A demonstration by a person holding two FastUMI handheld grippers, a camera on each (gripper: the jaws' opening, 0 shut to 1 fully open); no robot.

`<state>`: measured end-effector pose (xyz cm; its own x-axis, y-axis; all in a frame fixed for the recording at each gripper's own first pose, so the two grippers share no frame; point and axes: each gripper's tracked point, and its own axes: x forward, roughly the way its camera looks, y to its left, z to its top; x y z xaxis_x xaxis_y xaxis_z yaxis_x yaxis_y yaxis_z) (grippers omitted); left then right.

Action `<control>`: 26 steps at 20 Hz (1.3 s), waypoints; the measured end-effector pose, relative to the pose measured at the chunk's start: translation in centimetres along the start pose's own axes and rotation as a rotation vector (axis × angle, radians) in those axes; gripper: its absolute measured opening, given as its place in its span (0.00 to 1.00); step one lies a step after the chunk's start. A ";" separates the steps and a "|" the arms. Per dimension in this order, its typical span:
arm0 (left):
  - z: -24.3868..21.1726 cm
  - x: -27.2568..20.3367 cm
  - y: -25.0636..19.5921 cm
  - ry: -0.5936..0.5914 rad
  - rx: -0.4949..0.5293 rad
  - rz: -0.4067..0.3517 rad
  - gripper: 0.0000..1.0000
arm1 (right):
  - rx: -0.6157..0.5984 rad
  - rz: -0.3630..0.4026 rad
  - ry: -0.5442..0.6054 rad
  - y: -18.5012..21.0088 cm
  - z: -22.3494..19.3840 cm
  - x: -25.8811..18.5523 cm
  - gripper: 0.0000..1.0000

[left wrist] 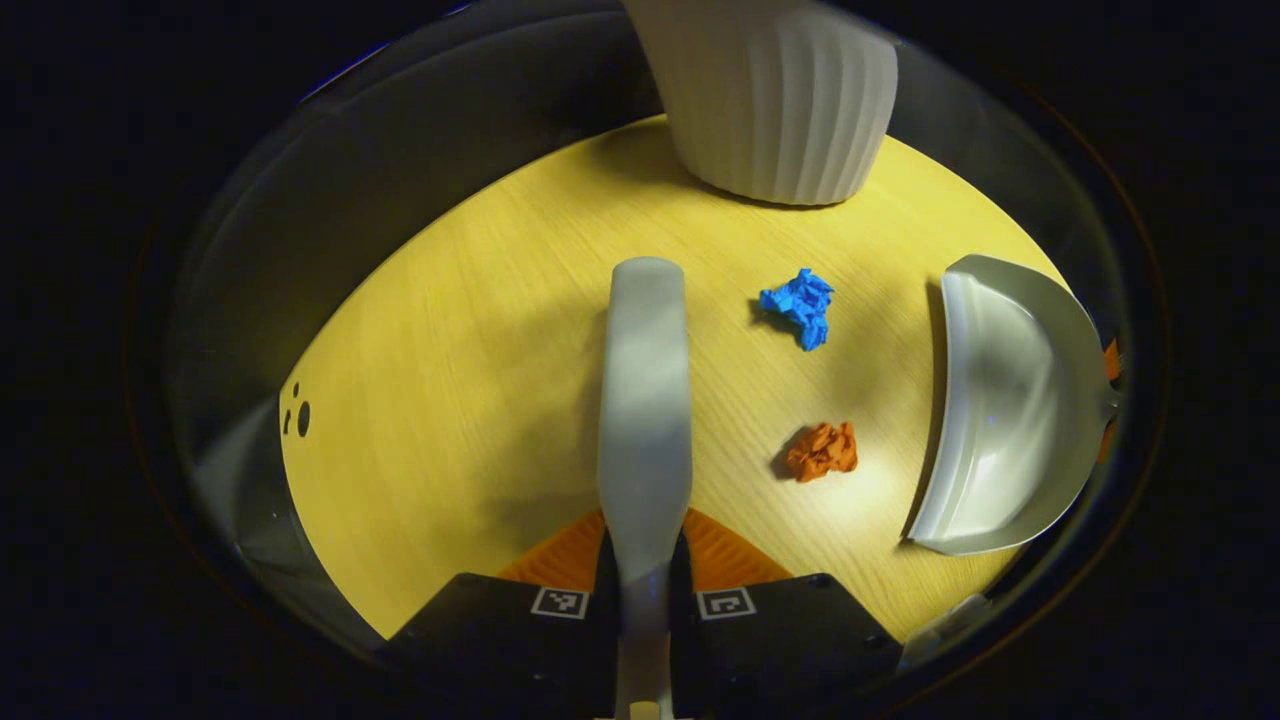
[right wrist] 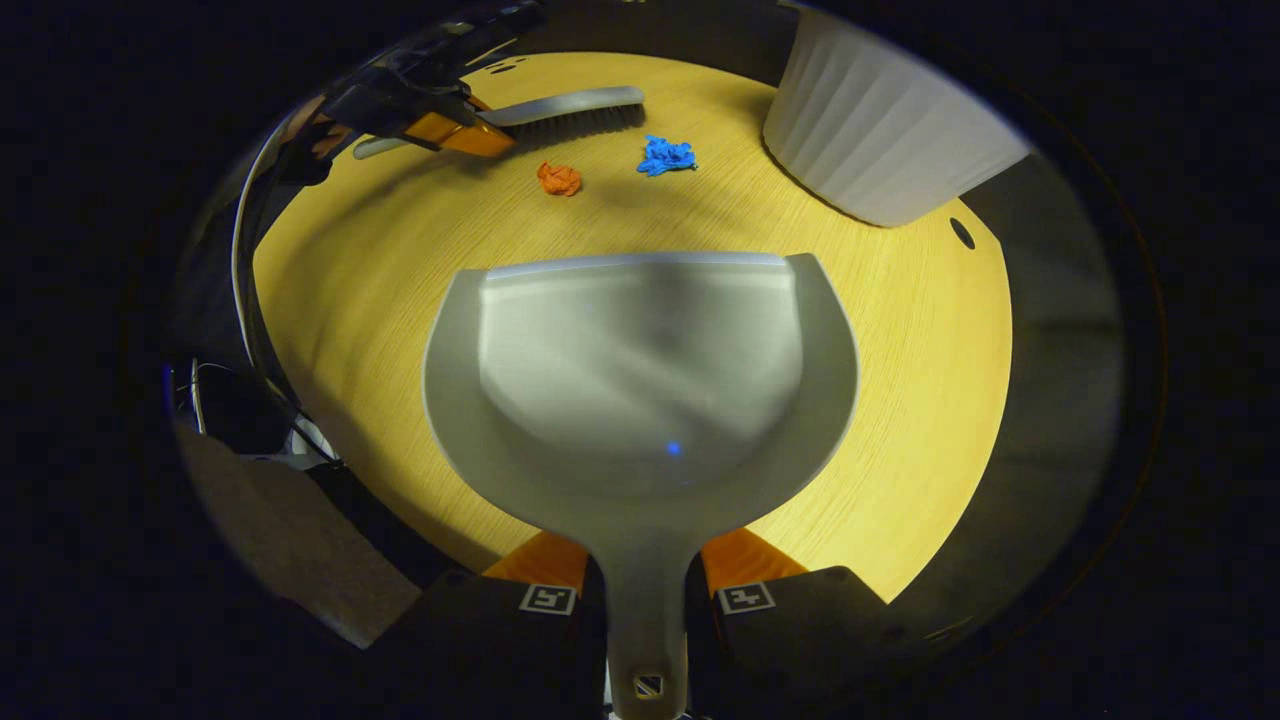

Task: Pick up the small broom and dustpan from the desktop, sweep the trash into the dustpan with the broom, and then empty the trash into the garbage bin.

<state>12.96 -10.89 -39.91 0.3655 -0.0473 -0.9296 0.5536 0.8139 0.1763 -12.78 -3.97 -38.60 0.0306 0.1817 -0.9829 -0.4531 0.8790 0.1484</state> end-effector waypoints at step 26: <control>0.7 -6.0 -13.1 -0.092 -0.092 -0.402 0.25 | 0.126 -0.001 -0.143 -0.4 -0.1 0.9 0.36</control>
<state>4.06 -21.68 -36.45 0.2017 -0.4202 -0.8847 0.5983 0.7680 -0.2283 -12.66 -4.22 -39.51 0.1616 0.2337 -0.9588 -0.3379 0.9259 0.1688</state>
